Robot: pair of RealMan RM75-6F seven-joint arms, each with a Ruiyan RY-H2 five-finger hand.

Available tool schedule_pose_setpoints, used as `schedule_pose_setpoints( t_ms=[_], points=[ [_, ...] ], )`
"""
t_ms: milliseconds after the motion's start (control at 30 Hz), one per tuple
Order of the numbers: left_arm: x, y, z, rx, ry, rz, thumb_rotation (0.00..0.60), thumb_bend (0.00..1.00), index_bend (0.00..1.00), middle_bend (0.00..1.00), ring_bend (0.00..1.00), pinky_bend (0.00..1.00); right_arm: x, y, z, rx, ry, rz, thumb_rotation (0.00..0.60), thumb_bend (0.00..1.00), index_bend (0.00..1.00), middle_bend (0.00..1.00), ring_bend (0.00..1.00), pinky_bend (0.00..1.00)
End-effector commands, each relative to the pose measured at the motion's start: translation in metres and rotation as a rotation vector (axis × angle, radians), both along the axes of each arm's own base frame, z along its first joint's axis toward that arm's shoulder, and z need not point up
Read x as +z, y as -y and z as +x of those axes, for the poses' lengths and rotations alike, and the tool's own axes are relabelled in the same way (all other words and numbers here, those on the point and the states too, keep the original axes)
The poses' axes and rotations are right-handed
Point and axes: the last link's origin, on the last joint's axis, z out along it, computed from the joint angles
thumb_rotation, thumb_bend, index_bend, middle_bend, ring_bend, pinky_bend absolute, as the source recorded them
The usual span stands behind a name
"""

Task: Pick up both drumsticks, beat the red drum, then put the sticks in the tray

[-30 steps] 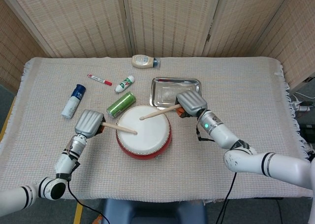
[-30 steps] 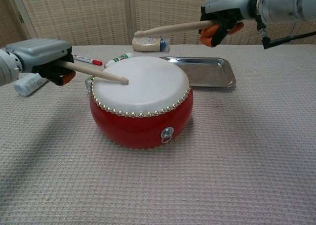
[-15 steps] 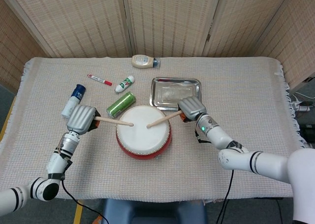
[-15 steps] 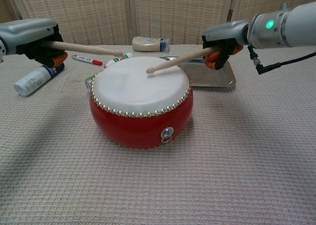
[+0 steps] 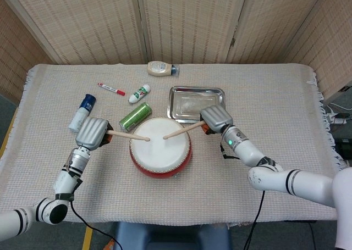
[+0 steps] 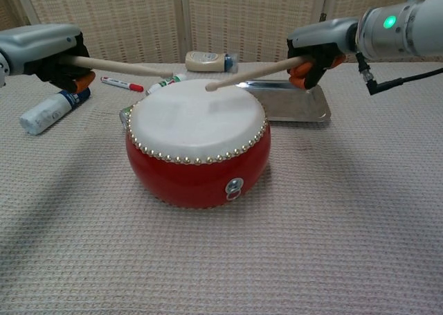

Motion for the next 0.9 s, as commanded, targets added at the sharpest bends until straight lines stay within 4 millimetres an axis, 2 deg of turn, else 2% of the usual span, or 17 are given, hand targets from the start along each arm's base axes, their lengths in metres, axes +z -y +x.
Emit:
schedule_pose_setpoints(
  t_ms=[33, 133, 200, 367, 533, 667, 800, 900],
  points=[
    [0.018, 0.002, 0.005, -0.015, 0.043, 0.027, 0.6, 0.63, 1.0, 1.0, 1.0, 1.0, -0.022, 0.0, -0.016, -0.005, -0.103, 0.034, 0.6, 1.0, 1.0, 1.0, 1.0, 1.0],
    [0.017, 0.003, 0.003, -0.013, 0.037, 0.019, 0.6, 0.63, 1.0, 1.0, 1.0, 1.0, -0.027, 0.003, -0.014, -0.011, -0.095, 0.022, 0.6, 1.0, 1.0, 1.0, 1.0, 1.0],
    [0.011, 0.002, 0.001, -0.005, 0.024, 0.002, 0.6, 0.63, 1.0, 1.0, 1.0, 1.0, -0.023, 0.004, -0.007, -0.011, -0.058, 0.009, 0.6, 1.0, 1.0, 1.0, 1.0, 1.0],
    [-0.02, 0.001, -0.01, 0.016, -0.051, -0.064, 0.6, 0.63, 1.0, 1.0, 1.0, 1.0, 0.008, 0.003, 0.016, 0.003, 0.083, -0.035, 0.6, 1.0, 1.0, 1.0, 1.0, 1.0],
    [-0.042, -0.002, -0.016, 0.006, -0.153, -0.073, 0.6, 0.63, 1.0, 1.0, 1.0, 1.0, 0.027, 0.0, 0.023, 0.01, 0.145, -0.047, 0.6, 1.0, 1.0, 1.0, 1.0, 1.0],
    [-0.031, -0.002, -0.01, 0.009, -0.098, -0.038, 0.6, 0.63, 1.0, 1.0, 1.0, 1.0, 0.02, -0.001, 0.012, -0.002, 0.101, -0.027, 0.6, 1.0, 1.0, 1.0, 1.0, 1.0],
    [-0.007, 0.001, -0.001, -0.014, -0.018, -0.001, 0.6, 0.63, 1.0, 1.0, 1.0, 1.0, 0.0, 0.0, -0.007, -0.015, -0.004, 0.014, 0.6, 1.0, 1.0, 1.0, 1.0, 1.0],
    [0.003, 0.003, 0.004, -0.028, 0.003, 0.01, 0.6, 0.63, 1.0, 1.0, 1.0, 1.0, -0.014, -0.001, -0.018, -0.011, -0.081, 0.034, 0.6, 1.0, 1.0, 1.0, 1.0, 1.0]
  ],
)
